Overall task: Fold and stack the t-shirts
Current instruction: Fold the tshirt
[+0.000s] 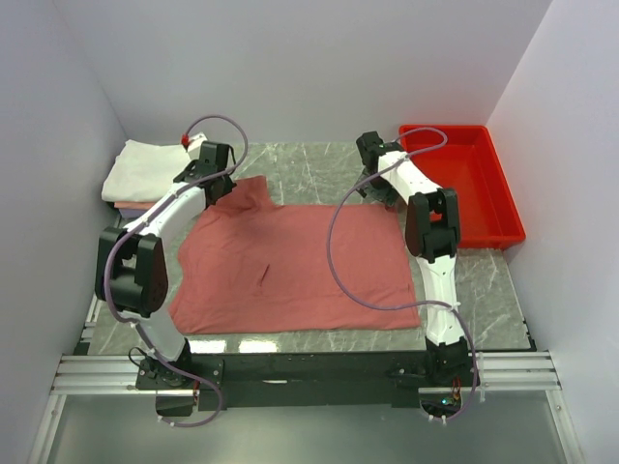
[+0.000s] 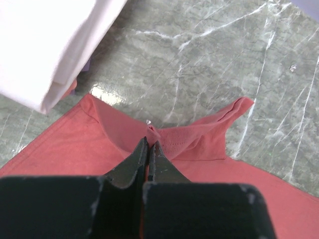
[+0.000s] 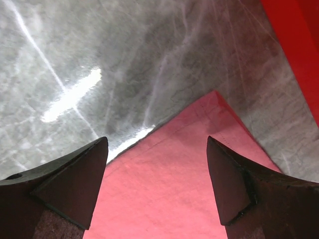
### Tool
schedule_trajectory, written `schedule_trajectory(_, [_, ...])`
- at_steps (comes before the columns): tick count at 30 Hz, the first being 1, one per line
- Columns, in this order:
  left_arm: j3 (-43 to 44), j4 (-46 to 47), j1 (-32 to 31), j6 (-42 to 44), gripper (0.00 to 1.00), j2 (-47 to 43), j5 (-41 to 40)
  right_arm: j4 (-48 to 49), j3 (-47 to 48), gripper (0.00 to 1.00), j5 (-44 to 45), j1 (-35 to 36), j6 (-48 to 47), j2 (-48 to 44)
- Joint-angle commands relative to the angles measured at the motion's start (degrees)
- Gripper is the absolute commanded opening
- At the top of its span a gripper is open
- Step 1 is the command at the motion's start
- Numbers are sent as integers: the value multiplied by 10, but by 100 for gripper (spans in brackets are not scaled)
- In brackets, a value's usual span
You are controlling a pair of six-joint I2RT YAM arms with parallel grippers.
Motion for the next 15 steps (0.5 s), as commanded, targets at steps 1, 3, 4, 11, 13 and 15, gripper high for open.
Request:
schedule_trajectory(1, [-11,12,-3,-12,0,-34,1,-9,-28,85,24,-4,15,-7])
schedule_trajectory(3, [-16,15,-3,-15,0,-39,1,-5,-40,84,26,-3,17,-18])
schedule_trajectory(4, [-21,16,-3,-16,0,-44,2,-7,-45,83,25,-3,17,-21])
schedule_trajectory(11, [-29,20,-3,-14,0,-57,3,-23,-53,70,22,-3,18,-24])
schedule_trajectory(13, [-31,20,-3,-15,1,-59,2,-13,-67,64,21,-3,18,-30])
schedule_trajectory(15, [-34,21,-3,-15,0,-62,2,-9,-71,58,22,-2,18,-33])
